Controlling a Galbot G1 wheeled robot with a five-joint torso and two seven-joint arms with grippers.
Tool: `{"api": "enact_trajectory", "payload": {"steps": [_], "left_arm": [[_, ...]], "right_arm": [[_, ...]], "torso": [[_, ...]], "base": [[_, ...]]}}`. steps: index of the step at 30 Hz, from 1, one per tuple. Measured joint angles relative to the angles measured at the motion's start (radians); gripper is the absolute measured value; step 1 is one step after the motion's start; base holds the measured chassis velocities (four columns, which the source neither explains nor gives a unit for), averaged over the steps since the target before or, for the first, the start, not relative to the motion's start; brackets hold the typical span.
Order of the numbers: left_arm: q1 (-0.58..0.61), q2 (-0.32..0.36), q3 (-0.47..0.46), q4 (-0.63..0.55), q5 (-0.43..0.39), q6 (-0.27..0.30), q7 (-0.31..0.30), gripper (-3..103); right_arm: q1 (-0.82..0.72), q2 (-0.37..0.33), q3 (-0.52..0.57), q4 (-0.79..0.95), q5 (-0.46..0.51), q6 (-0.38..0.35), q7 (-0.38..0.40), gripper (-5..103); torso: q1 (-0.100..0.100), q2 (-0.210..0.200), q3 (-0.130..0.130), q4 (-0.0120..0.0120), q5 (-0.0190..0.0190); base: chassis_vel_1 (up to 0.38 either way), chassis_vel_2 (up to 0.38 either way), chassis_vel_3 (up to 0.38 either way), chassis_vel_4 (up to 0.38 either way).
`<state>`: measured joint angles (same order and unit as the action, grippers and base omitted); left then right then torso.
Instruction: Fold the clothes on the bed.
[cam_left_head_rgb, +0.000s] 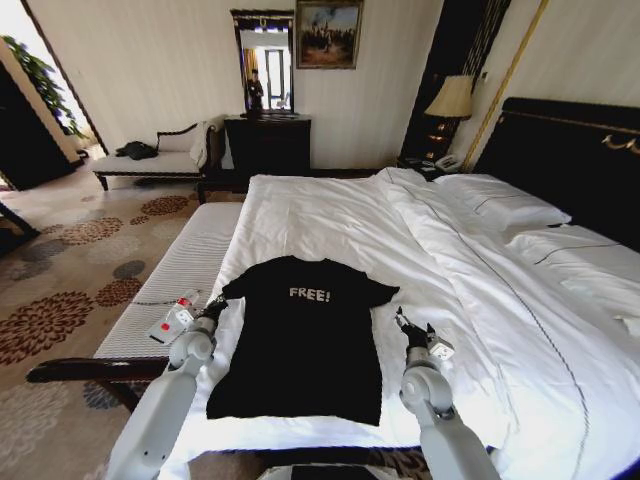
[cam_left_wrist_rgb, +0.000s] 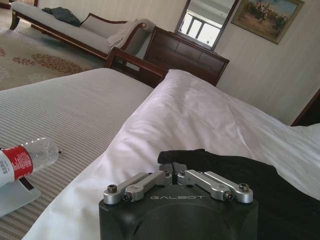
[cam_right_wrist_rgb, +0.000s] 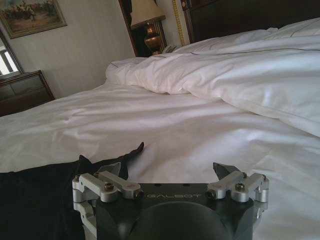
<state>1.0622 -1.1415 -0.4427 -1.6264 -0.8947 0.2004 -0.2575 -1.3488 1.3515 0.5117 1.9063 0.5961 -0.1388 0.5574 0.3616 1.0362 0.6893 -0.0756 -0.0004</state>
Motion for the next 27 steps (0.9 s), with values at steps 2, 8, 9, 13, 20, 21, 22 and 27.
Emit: {"api": "enact_trajectory", "payload": {"steps": [2, 8, 9, 13, 20, 21, 22, 27], "left_arm": [[0.005, -0.004, 0.002, 0.001, 0.022, -0.006, 0.001, 0], [-0.045, -0.030, 0.030, 0.039, 0.065, -0.021, 0.001, 0], [-0.059, -0.026, 0.048, 0.042, 0.078, -0.022, 0.004, 0], [-0.101, -0.001, 0.110, 0.043, 0.111, -0.023, 0.014, 0], [-0.131, 0.077, 0.285, 0.032, 0.218, -0.030, 0.055, 0], [-0.135, 0.087, 0.307, 0.027, 0.230, -0.032, 0.063, 0], [-0.135, 0.087, 0.307, 0.027, 0.230, -0.032, 0.063, 0], [-0.165, 0.115, 0.388, 0.020, 0.275, -0.044, 0.096, 0]], "right_arm": [[0.005, 0.001, -0.005, -0.002, 0.000, 0.000, 0.000, 100], [0.011, 0.003, -0.018, -0.009, -0.001, 0.000, 0.001, 100], [0.011, 0.002, -0.019, -0.009, -0.001, 0.000, 0.001, 100], [0.009, 0.002, -0.021, -0.009, -0.002, 0.000, 0.001, 100], [0.004, -0.002, -0.007, -0.009, -0.001, 0.000, 0.002, 100], [0.004, -0.002, -0.006, -0.009, 0.000, 0.000, 0.002, 100], [0.004, -0.002, -0.006, -0.009, 0.000, 0.000, 0.002, 100], [0.004, 0.001, -0.011, -0.012, -0.001, 0.000, 0.002, 100]], "torso": [[0.000, 0.000, 0.000, 0.0002, -0.0001], [0.000, 0.000, 0.000, 0.0002, -0.0002], [0.000, 0.000, 0.000, -0.0001, -0.0003], [0.000, 0.000, 0.000, -0.0002, 0.0001], [0.000, 0.000, 0.000, 0.0002, -0.0002], [0.000, 0.000, 0.000, 0.0003, 0.0000], [0.000, 0.000, 0.000, 0.0003, 0.0000], [0.000, 0.000, 0.000, 0.0001, -0.0001]], "base": [[0.000, 0.000, 0.000, 0.000], [0.000, 0.000, 0.000, 0.000], [0.000, 0.000, 0.000, 0.000], [0.000, 0.000, 0.000, 0.000], [0.000, 0.000, 0.000, 0.000], [0.000, 0.000, 0.000, 0.000], [0.000, 0.000, 0.000, 0.000], [0.000, 0.000, 0.000, 0.000]]}}
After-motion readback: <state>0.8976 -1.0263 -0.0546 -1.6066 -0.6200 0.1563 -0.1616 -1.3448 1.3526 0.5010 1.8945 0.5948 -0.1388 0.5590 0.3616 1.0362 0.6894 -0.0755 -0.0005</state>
